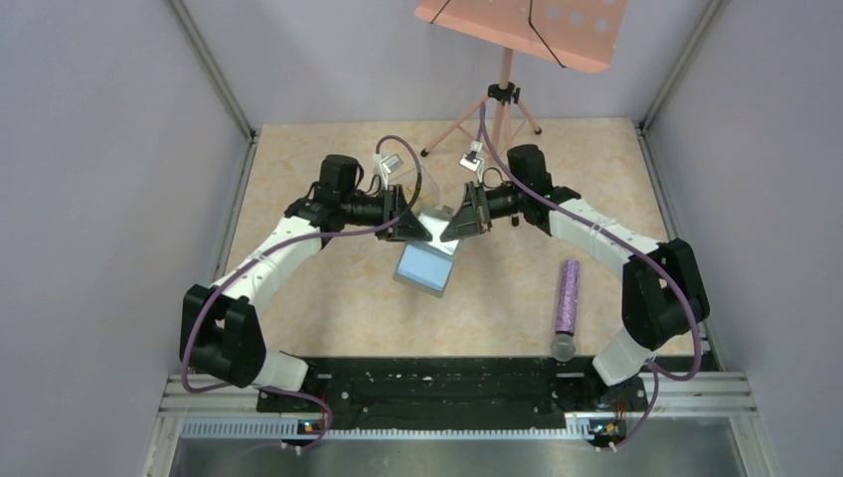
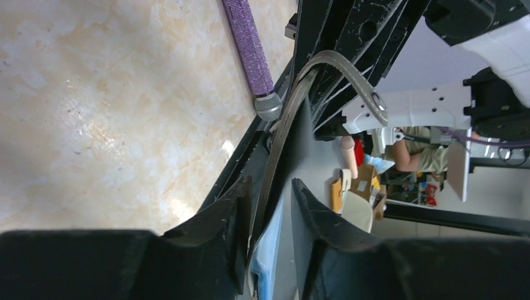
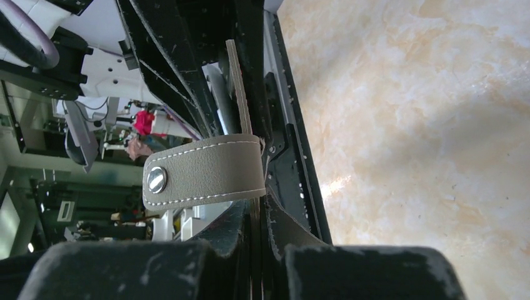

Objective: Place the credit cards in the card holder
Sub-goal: Open the card holder at the center of the board.

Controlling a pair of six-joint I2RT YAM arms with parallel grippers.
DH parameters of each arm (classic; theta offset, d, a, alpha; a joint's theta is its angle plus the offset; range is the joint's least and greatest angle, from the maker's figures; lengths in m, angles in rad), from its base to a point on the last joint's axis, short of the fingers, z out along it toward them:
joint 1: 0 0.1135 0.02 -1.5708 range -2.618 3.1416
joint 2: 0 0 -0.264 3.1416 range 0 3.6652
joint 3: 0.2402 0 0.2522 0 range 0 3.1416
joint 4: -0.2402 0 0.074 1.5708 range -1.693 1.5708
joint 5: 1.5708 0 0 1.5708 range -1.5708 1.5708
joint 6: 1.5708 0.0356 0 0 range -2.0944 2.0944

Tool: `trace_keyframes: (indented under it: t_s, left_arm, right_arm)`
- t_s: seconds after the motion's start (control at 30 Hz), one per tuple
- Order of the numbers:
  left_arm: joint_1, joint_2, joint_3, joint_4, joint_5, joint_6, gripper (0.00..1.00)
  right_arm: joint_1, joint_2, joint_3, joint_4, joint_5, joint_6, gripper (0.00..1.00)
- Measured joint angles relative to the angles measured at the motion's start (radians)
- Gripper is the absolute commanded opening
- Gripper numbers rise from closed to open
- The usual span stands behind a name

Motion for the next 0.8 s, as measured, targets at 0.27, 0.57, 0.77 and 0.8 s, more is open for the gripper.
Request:
trace_keyframes:
  t_s: [0.27,0.57,0.77,0.8]
  left_arm:
    - [-0.001,0.000,0.000,0.006,0.024,0.003,0.52]
    - [-0.001,0.032,0.080,0.017,0.100,0.005,0.38]
    - [-0.001,0.065,0.092,-0.003,0.105,0.027,0.06]
    - [-0.001,0.066,0.092,-0.010,0.101,0.035,0.00]
  right_arm:
    - [0.000,0.000,0.000,-0.002,-0.059,-0.002,0.00]
    - [0.000,0.000,0.001,-0.036,-0.096,-0.029,0.00]
    - [0.000,0.000,0.033,-0.090,-0.092,-0.051,0.02]
    - [0.000,0.000,0.039,-0.096,-0.090,-0.055,0.09]
